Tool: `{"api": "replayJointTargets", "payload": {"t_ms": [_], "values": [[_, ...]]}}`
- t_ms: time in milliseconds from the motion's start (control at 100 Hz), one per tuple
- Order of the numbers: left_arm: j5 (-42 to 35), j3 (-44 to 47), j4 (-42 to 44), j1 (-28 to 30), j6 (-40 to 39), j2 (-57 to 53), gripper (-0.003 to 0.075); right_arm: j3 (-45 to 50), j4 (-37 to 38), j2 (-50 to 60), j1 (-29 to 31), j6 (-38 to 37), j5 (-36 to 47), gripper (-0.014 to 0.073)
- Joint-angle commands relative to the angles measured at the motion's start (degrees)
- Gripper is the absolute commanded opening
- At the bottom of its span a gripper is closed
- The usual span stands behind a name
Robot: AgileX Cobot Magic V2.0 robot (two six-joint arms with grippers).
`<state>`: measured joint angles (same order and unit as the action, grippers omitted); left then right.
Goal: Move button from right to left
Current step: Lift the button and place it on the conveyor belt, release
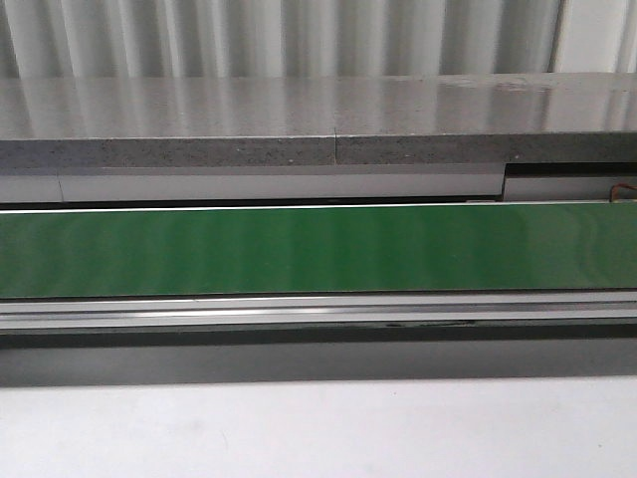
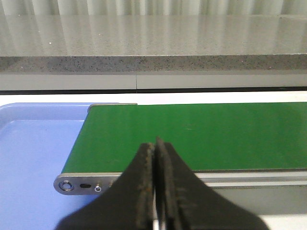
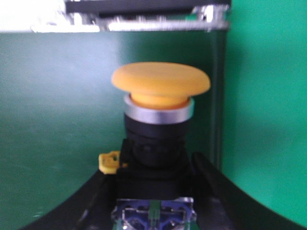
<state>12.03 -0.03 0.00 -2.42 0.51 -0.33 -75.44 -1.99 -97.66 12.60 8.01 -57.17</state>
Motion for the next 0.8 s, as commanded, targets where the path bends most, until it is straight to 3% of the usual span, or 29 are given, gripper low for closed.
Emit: {"api": "replayJointTargets", "payload": {"t_ms": [0,170,340,420,540,630,680,790], "values": [[-4.77,1.39,-0.41,0.03,-0.51,-1.97,-0.002,0.14,0.19,1.74,0.04,0.61,2.68,0.0186],[-4.77,1.39,-0.41,0.03,-0.51,-1.97,-0.002,0.58,0.21,0.37,0.04,0.61,4.08,0.0213],[-4.77,1.39,-0.41,0.03,-0.51,-1.97,-0.002,0.58,-0.38,0.13,0.04,0.89,5.14,0.0514],[-4.77,1.39,-0.41,0.03,-0.51,-1.97,-0.002,0.58,-0.57,0.67,0.04,0.88,5.92,0.0576],[-4.77,1.39,-0.41,0.03,-0.51,-1.97,-0.002,0.58,-1.05,2.73,0.04,0.88,6.4,0.0547],[-4.77,1.39,-0.41,0.03,-0.51,-1.97,-0.002,0.58,-2.04,5.31,0.04,0.88,6.48,0.0475],[-4.77,1.39,-0.41,0.03,-0.51,-1.97,-0.002,0.58,-2.6,6.75,-0.15,0.88,6.48,0.04],[-4.77,1.39,-0.41,0.03,-0.51,-1.97,-0.002,0.63,-3.01,10.23,-1.31,0.88,5.91,0.0152]]}}
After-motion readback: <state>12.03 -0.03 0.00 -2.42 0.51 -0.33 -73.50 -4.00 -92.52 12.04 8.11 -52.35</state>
